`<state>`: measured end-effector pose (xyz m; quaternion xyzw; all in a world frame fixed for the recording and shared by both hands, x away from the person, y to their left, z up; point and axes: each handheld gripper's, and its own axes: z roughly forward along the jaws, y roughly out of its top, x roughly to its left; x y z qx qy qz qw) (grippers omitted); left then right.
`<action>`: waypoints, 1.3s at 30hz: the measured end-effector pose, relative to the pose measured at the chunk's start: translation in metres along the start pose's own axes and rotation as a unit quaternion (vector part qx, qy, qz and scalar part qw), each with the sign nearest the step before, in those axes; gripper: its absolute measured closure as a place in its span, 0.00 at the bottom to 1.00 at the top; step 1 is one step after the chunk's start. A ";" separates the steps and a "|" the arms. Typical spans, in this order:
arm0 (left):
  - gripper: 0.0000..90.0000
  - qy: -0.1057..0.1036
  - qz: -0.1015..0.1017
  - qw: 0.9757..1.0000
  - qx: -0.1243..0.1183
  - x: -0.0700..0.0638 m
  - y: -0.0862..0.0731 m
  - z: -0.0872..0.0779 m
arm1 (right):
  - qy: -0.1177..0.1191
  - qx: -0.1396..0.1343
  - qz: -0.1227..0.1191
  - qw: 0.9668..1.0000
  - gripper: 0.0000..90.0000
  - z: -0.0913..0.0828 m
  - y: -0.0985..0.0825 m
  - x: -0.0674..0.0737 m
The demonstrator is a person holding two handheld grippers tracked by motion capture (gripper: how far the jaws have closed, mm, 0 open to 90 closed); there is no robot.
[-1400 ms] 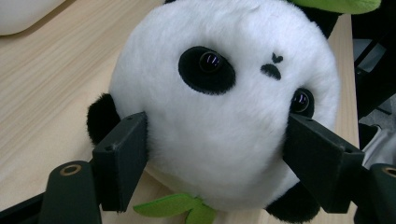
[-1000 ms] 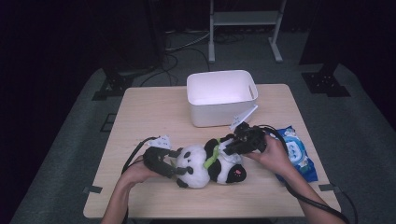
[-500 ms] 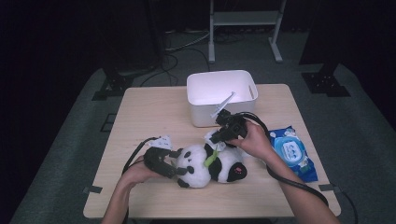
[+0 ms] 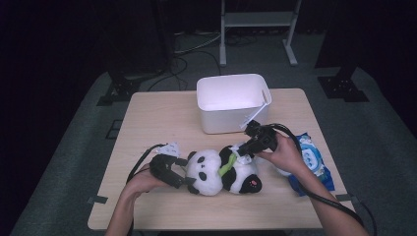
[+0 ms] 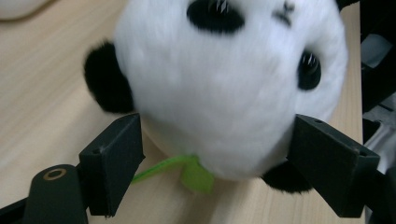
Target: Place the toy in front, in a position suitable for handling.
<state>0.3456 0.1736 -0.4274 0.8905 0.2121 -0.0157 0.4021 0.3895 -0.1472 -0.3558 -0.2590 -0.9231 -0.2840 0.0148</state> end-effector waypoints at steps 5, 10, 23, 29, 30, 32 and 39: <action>0.19 -0.015 -0.004 1.000 0.012 0.001 -0.002 0.007 | 0.004 -0.002 -0.002 1.000 0.91 -0.005 -0.009 0.004; 0.19 -0.035 -0.016 0.999 0.008 0.003 -0.004 0.014 | 0.007 -0.003 -0.006 1.000 0.91 -0.006 -0.013 0.009; 0.26 -0.039 -0.013 0.999 0.024 0.001 0.000 0.014 | 0.017 -0.006 -0.039 0.999 0.91 -0.006 -0.005 0.031; 0.27 -0.043 -0.010 0.999 0.011 -0.003 0.004 0.011 | 0.047 -0.015 -0.054 0.997 0.91 -0.005 0.001 0.045; 0.28 -0.041 -0.004 0.999 0.014 -0.005 0.006 0.010 | 0.044 -0.005 -0.069 0.997 0.91 -0.003 0.005 0.054; 0.28 -0.039 0.005 0.999 0.014 -0.007 0.008 0.010 | 0.050 0.001 -0.081 0.995 0.91 0.000 0.008 0.062; 0.28 -0.042 0.005 0.999 0.019 -0.007 0.007 0.012 | 0.040 0.013 -0.106 0.993 0.91 0.001 0.013 0.075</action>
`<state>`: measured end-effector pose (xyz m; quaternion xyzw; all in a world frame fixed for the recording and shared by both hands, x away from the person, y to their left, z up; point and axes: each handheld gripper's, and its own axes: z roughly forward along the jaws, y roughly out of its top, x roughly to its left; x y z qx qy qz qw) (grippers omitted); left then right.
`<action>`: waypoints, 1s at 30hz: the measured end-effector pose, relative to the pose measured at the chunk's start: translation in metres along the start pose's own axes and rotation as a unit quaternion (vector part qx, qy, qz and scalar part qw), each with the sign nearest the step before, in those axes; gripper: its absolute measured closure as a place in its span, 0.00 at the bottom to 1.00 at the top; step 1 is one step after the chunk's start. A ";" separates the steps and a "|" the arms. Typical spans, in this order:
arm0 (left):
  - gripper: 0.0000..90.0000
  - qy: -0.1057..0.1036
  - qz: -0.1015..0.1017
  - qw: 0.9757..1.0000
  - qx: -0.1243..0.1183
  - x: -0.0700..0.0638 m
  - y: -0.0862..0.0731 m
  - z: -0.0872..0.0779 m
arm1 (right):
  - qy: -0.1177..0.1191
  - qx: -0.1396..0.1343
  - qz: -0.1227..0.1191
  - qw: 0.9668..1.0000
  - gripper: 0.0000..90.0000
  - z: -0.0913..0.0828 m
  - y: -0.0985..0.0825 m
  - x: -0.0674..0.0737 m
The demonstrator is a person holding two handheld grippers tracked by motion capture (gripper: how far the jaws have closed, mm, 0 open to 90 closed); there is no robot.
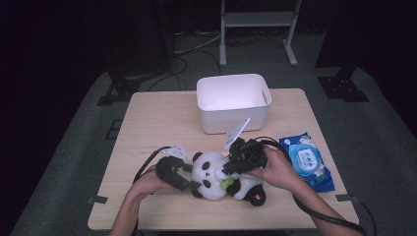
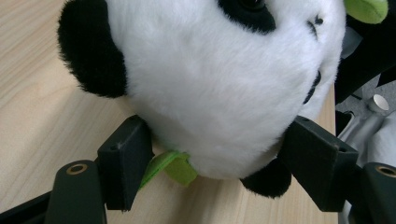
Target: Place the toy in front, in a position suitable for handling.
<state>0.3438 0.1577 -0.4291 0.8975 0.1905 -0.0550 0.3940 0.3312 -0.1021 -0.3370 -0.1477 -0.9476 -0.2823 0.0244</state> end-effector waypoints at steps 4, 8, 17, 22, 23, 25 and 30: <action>0.28 0.000 0.001 1.000 -0.005 0.000 0.000 -0.002 | -0.007 0.004 0.014 1.000 0.91 0.001 -0.008 -0.004; 0.28 -0.001 -0.001 1.000 -0.009 0.000 0.000 -0.006 | 0.020 -0.005 0.033 0.999 0.91 0.008 -0.021 -0.009; 0.22 0.008 0.001 0.999 -0.034 -0.004 0.006 -0.017 | 0.040 -0.017 0.033 0.998 0.91 0.015 -0.029 -0.005; 0.14 0.009 -0.016 0.998 -0.056 -0.004 0.008 -0.013 | 0.040 -0.014 0.029 0.999 0.91 0.016 -0.031 0.002; 0.14 -0.001 -0.020 0.998 -0.054 -0.003 0.009 -0.007 | 0.035 -0.010 0.025 0.999 0.91 0.015 -0.030 0.005; 0.21 -0.010 -0.020 0.998 -0.055 -0.003 0.008 -0.006 | 0.025 -0.005 0.016 1.000 0.91 0.013 -0.028 0.010; 0.27 -0.019 -0.014 0.998 -0.057 -0.005 0.008 -0.006 | 0.012 -0.008 0.003 1.000 0.92 0.008 -0.021 0.013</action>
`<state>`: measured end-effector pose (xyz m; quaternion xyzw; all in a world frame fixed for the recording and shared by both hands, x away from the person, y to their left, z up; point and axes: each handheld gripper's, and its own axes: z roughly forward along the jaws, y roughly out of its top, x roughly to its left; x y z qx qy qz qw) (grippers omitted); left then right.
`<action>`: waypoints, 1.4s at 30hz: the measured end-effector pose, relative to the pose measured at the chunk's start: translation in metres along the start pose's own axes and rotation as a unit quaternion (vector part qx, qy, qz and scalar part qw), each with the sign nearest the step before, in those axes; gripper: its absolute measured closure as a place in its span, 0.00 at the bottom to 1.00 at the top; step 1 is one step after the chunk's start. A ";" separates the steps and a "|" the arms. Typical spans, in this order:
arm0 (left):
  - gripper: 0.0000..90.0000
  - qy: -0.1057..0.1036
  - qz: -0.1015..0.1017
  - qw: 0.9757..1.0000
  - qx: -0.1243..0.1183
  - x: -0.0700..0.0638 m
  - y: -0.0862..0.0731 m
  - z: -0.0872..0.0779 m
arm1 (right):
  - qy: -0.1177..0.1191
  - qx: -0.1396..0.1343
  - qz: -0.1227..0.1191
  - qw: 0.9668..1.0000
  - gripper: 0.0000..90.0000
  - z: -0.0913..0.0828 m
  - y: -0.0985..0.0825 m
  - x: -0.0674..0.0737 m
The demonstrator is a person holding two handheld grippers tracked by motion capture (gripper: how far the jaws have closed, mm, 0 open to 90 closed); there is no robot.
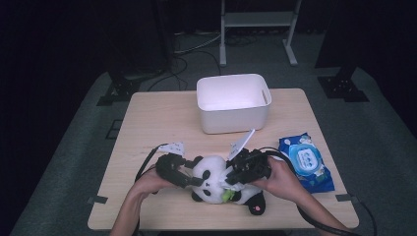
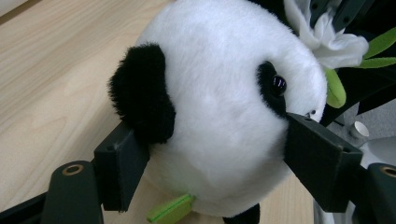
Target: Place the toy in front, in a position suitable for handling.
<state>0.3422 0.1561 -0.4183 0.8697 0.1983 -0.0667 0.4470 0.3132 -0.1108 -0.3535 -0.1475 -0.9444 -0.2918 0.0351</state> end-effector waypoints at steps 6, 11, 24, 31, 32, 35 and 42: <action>0.27 0.002 0.012 1.000 0.006 -0.003 0.001 0.001 | -0.018 -0.002 -0.019 1.000 0.92 0.000 0.022 0.001; 0.27 0.004 0.020 1.000 0.010 -0.005 0.001 0.001 | -0.028 0.002 -0.026 0.999 0.92 0.006 0.046 -0.001; 0.29 0.009 0.018 1.000 0.011 -0.004 0.000 0.001 | -0.034 0.020 -0.012 0.999 0.92 0.013 0.063 -0.019; 0.29 0.010 0.021 1.000 0.015 -0.005 0.000 0.001 | -0.056 0.033 0.009 0.998 0.92 -0.005 0.044 -0.027; 0.29 0.010 0.021 1.000 0.014 -0.005 0.001 0.001 | -0.059 0.033 0.012 0.998 0.92 -0.009 0.040 -0.029; 0.29 0.012 0.022 1.000 0.016 -0.006 0.001 0.001 | -0.067 0.026 0.025 0.997 0.92 -0.020 0.032 -0.034; 0.29 0.011 0.023 0.999 0.019 -0.006 0.001 0.001 | -0.092 0.032 0.046 0.994 0.92 -0.044 0.012 -0.043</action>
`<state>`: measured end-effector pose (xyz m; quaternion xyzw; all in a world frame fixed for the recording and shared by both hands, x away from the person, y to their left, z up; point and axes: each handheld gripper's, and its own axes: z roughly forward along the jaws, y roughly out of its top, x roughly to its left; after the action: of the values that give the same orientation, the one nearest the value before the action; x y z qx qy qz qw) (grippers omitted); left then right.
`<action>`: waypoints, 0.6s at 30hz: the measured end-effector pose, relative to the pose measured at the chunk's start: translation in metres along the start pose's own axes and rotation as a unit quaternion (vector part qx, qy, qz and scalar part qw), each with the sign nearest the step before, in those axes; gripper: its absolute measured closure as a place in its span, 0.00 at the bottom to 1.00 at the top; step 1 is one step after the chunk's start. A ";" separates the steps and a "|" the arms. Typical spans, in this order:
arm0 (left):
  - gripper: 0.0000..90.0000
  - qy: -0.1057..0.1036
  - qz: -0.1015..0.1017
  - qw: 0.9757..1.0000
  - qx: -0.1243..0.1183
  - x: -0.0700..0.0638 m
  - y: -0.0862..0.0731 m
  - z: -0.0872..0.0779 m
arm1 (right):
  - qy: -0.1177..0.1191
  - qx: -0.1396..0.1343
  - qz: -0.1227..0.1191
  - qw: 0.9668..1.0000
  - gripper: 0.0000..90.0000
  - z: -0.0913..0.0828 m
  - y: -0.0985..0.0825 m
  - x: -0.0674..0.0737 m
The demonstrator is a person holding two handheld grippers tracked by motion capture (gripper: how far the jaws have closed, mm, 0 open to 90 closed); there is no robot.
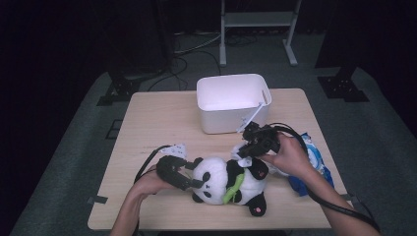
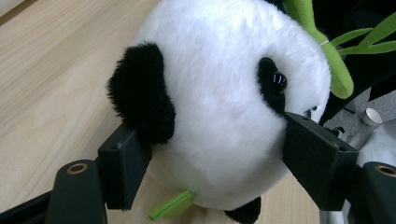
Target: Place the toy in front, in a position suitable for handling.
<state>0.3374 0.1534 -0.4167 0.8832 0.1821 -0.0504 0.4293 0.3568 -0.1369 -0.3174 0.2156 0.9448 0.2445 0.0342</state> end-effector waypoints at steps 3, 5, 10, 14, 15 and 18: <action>0.29 0.000 0.000 1.000 -0.001 0.001 0.000 0.000 | -0.009 0.008 0.016 1.000 0.92 -0.007 -0.013 -0.007; 0.29 0.000 0.000 1.000 -0.001 0.000 0.000 0.000 | -0.008 0.008 0.028 1.000 0.92 -0.012 -0.023 -0.012; 0.29 0.002 0.000 1.000 0.001 -0.001 0.001 0.000 | -0.010 0.004 0.044 0.999 0.92 -0.018 -0.034 -0.018; 0.29 0.004 0.003 1.000 0.004 -0.001 0.002 0.000 | -0.005 0.000 0.038 0.999 0.92 -0.013 -0.028 -0.016; 0.29 0.004 0.004 1.000 0.005 -0.002 0.002 0.000 | -0.001 -0.001 0.034 0.999 0.92 -0.010 -0.024 -0.015; 0.29 0.006 0.002 1.000 0.006 -0.002 0.002 0.000 | 0.008 0.000 0.020 1.000 0.92 -0.003 -0.012 -0.011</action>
<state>0.3361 0.1514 -0.4143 0.8864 0.1821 -0.0455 0.4232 0.3620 -0.1520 -0.3210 0.2326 0.9404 0.2472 0.0214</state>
